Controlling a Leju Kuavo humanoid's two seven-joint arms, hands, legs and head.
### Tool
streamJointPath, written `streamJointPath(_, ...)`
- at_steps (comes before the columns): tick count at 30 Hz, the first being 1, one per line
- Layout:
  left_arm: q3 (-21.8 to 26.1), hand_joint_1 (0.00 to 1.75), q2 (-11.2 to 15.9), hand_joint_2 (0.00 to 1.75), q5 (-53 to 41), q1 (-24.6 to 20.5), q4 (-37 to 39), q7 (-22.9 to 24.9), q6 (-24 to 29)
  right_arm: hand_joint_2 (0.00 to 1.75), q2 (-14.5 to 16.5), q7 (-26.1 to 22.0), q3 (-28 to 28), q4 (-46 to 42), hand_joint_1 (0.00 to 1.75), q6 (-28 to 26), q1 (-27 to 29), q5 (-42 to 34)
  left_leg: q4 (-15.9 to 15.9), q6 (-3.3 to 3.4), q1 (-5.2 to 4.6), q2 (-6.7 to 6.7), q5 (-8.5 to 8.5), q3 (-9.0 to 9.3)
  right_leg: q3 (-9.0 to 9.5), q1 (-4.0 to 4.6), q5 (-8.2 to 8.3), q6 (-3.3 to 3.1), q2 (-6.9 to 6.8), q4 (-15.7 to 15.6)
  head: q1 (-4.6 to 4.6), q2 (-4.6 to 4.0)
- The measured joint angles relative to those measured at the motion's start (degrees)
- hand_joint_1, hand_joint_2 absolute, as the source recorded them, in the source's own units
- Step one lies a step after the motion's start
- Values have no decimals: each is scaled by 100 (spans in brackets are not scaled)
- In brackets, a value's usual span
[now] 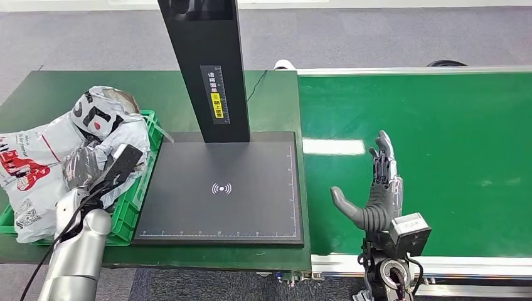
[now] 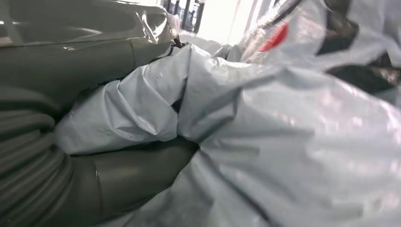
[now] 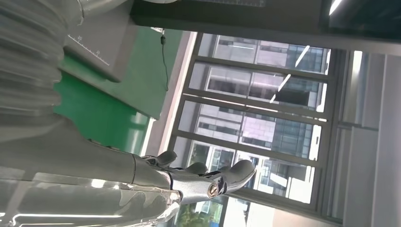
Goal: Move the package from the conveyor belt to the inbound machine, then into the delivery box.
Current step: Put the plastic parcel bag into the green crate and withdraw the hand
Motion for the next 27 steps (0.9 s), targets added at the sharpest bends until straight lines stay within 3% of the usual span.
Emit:
streamJointPath(4, 91, 175, 81, 175, -142, -178, 302, 50, -403, 175, 21, 5, -23, 0, 0, 24, 3, 33, -4, -2, 0, 1, -1, 20, 21, 0, -1, -1, 1, 0, -1, 0)
streamJointPath(9, 149, 175, 132, 175, -140, -308, 549, 89, -380, 175, 26, 19, -28, 0, 0, 31, 11, 38, -5, -3, 0, 1, -2, 39, 42, 1, -2, -3, 1, 0, 1, 0)
streamJointPath(13, 331, 175, 277, 175, -46, -522, 1052, 139, 220, 175, 42, 58, -30, -29, 0, 72, 47, 73, -6, -4, 2, 17, -2, 51, 50, 3, -2, -6, 16, 1, 1, 0)
streamJointPath(22, 941, 175, 555, 175, 420, -748, 1779, -478, 1971, 175, 51, 118, -38, -117, 0, 90, 108, 71, -6, -6, 9, 25, -1, 43, 31, 12, -2, -9, 26, 3, 1, 0)
streamJointPath(27, 1102, 175, 566, 175, 517, -697, 1783, -610, 2251, 175, 66, 120, -36, -118, 0, 90, 127, 71, -4, -6, 8, 15, -1, 20, 15, 10, -2, -9, 18, 3, 2, 0)
